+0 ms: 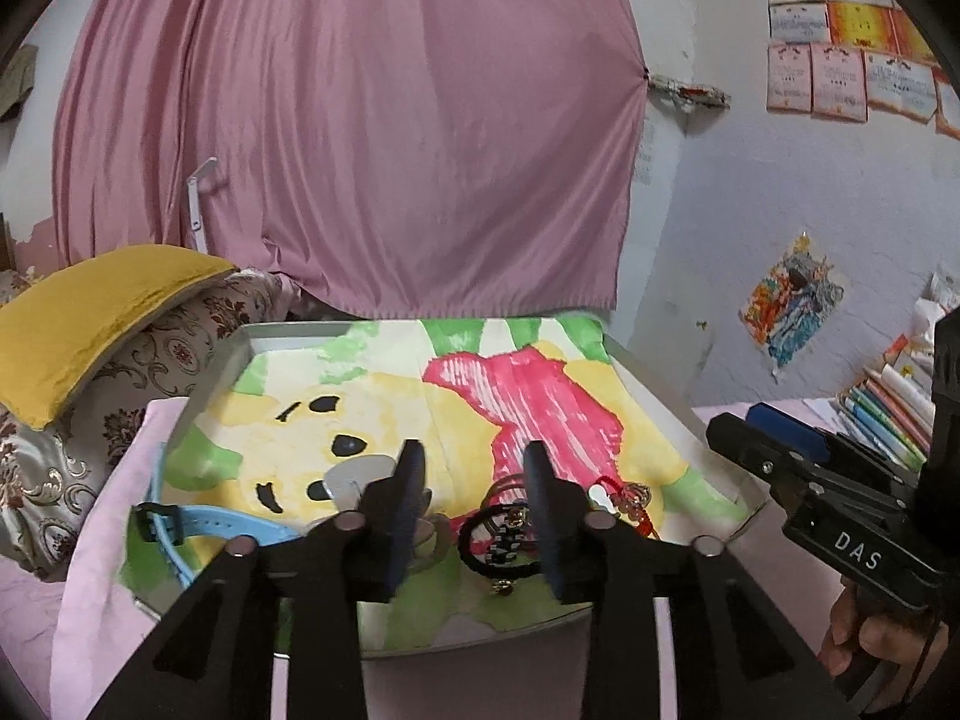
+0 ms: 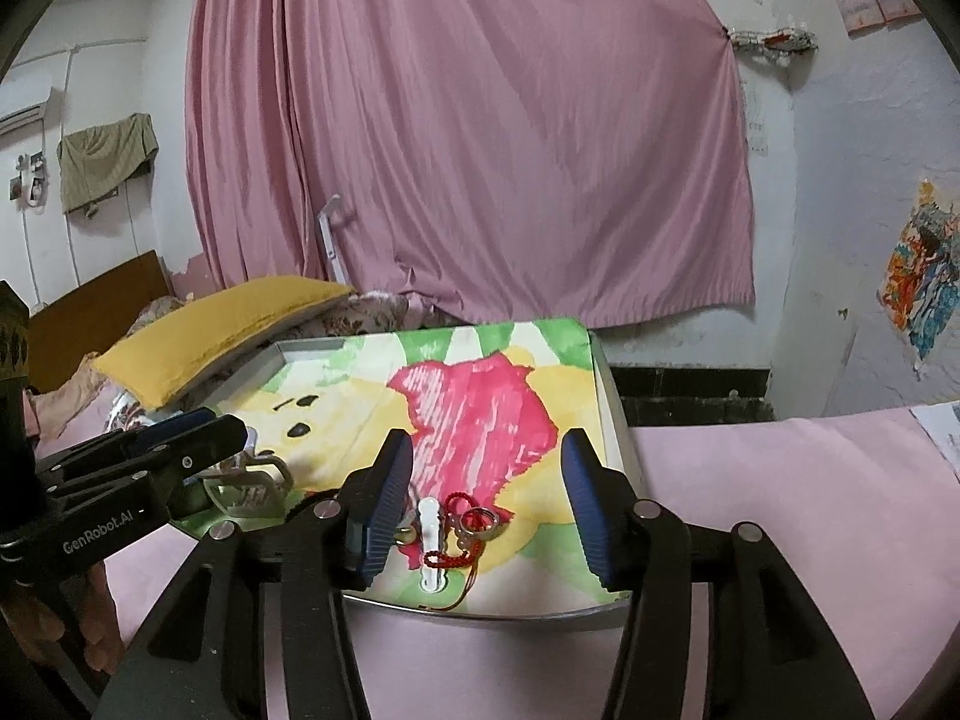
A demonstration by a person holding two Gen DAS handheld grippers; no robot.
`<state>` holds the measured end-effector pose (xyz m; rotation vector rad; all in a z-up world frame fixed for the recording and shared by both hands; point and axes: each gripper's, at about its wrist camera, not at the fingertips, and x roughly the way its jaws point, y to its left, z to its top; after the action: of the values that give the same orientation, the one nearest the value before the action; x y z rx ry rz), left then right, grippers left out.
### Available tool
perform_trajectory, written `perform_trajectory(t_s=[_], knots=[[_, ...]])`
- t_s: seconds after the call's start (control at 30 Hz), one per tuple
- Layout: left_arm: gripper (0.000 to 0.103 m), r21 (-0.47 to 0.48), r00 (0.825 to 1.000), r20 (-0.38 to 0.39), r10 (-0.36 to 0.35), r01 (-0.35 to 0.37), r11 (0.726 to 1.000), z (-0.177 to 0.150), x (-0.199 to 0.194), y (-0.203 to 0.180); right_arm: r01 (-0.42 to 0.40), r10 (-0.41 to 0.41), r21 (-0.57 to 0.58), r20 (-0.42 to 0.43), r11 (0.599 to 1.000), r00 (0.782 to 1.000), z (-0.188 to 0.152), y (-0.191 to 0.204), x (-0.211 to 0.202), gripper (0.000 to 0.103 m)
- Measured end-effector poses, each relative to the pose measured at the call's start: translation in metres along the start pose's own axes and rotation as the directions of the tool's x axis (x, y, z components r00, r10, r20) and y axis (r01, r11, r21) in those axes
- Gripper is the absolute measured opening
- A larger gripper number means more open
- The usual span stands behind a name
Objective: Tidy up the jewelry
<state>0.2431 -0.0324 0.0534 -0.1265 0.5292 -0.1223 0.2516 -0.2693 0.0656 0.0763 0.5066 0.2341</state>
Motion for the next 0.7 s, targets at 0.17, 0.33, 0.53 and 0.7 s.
perform_trajectory(t_s=[0.17,0.33,0.53,0.7], knots=[[0.039,-0.006,0.999,0.029,0.022,-0.022,1.000,-0.001,-0.015,0.003,-0.002,0.002,-0.016,0.048,1.000,0.999,0.000,0.005,-0.016,0.053],[0.060,-0.030,0.997,0.073,0.039,-0.037,0.999,-0.003,-0.034,0.008,-0.003,0.006,-0.031,0.092,1.000,0.996,-0.002,0.011,-0.031,0.062],[0.087,-0.044,0.991,0.120,0.058,-0.053,0.998,-0.008,-0.056,0.014,-0.019,0.021,-0.017,0.130,1.000,0.991,-0.008,0.014,-0.052,0.080],[0.099,-0.060,0.988,0.151,0.043,-0.034,0.998,-0.015,-0.075,0.017,-0.029,0.030,-0.008,0.147,1.000,0.989,-0.015,0.016,-0.067,0.090]])
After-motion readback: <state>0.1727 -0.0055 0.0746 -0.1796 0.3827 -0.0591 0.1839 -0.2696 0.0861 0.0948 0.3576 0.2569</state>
